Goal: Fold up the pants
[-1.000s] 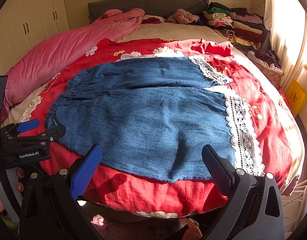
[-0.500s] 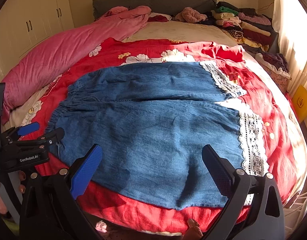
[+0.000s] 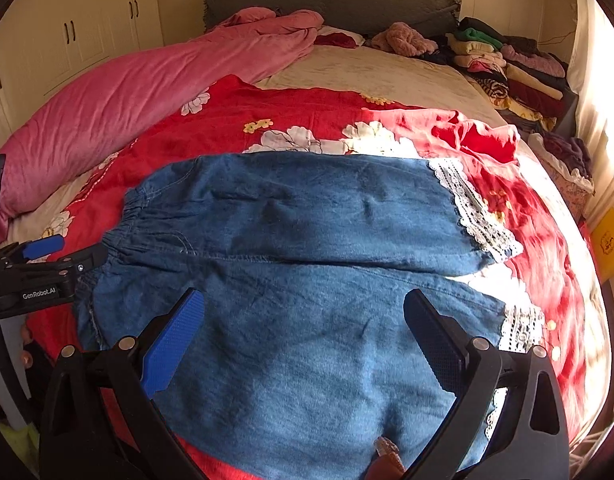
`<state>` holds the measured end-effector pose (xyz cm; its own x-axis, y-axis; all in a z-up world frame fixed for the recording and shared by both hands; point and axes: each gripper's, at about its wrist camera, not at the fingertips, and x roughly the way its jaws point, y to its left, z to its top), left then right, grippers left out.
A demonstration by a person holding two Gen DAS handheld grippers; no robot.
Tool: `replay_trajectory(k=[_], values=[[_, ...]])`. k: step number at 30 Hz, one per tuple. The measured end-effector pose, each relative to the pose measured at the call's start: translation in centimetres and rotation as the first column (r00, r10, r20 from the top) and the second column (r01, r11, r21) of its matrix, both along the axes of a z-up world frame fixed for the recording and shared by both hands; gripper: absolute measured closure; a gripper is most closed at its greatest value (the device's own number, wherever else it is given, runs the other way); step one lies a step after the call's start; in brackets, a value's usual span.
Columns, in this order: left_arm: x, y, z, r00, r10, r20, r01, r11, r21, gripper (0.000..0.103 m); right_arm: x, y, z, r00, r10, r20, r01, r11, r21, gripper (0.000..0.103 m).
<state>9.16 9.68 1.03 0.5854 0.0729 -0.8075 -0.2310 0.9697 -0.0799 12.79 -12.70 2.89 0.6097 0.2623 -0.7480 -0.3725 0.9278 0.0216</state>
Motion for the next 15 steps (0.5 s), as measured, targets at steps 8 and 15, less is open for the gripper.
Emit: replay_trajectory(k=[8,15], values=[[4.1,2.7,-1.6,0.998,0.004,-0.059,-0.003,1.000,0.018,0.009,5.1,2.8,0.6,0.996,0.086,-0.002,-0.086,0.996,-0.009,0.004],[7.5,5.6,-2.8,0.996,0.025,-0.091,-0.025,1.000,-0.004,0.009,9.7,5.8,-0.1,0.987,0.160,-0.019,-0.161,0.984,-0.079,0.004]])
